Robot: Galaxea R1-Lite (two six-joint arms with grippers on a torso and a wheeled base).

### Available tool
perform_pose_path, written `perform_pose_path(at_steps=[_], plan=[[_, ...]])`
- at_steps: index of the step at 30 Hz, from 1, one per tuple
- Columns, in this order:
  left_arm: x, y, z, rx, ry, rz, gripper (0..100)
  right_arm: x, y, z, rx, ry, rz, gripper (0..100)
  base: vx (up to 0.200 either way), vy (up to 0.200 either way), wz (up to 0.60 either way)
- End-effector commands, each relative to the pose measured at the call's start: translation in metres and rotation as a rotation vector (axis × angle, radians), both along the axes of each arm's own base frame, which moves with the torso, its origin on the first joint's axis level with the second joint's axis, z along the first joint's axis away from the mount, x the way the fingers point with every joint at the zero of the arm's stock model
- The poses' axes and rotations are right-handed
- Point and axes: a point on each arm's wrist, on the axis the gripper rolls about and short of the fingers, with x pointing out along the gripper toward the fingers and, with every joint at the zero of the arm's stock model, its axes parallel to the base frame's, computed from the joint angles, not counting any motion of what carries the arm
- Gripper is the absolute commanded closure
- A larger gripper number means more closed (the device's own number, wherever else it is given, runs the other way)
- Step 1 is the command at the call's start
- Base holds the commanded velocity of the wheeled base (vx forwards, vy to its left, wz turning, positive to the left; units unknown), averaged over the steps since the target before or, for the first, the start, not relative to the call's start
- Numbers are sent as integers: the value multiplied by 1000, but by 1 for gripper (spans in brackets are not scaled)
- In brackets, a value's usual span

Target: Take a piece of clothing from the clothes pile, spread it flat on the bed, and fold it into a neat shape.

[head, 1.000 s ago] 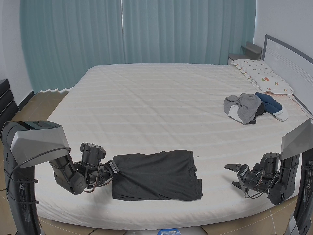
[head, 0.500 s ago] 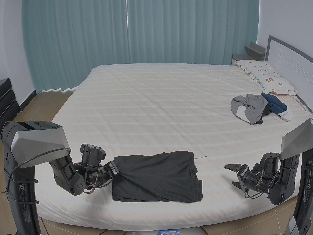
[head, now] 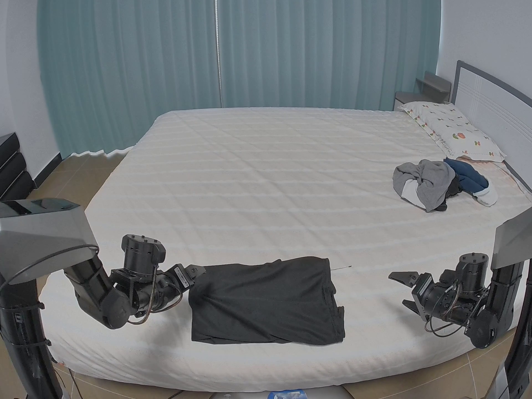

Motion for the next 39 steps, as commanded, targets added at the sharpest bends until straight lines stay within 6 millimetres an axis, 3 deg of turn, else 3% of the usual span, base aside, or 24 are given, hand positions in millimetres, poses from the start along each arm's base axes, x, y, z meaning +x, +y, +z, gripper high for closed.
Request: perform_pose_path(at_steps=[1, 6, 7, 9, 12, 14, 16, 24, 26, 30, 39], plan=[[-18, 14, 38, -18, -89, 24, 0, -32, -6, 27, -73, -67, -12, 0, 0, 0, 0], [-44, 23, 71, -29, -180, 22, 0, -46, -16, 61, -142, -196, -182, 0, 0, 0, 0], [-54, 26, 85, -40, -232, 22, 0, -55, -22, 75, -171, -239, -236, 0, 0, 0, 0], [-60, 28, 95, -47, -270, 26, 0, -63, -24, 85, -199, -278, -235, 0, 0, 0, 0], [-84, 35, 118, 1, -373, 46, 0, -100, -28, 111, -305, -364, -202, 0, 0, 0, 0], [-95, 39, 128, 39, -422, 68, 0, -109, -28, 116, -330, -388, -188, 0, 0, 0, 0], [-105, 41, 134, 66, -454, 83, 0, -141, -30, 124, -402, -444, -148, 0, 0, 0, 0], [-151, 48, 147, 179, -560, 134, 0, -220, -38, 124, -662, -613, -103, 0, 0, 0, 0], [-157, 49, 147, 192, -569, 143, 0, -231, -39, 121, -709, -631, -95, 0, 0, 0, 0], [-182, 51, 149, 202, -614, 192, 0, -265, -41, 105, -789, -605, -66, 0, 0, 0, 0], [-218, 66, 144, 341, -661, 215, 0, -283, -40, 96, -848, -631, -118, 0, 0, 0, 0]])
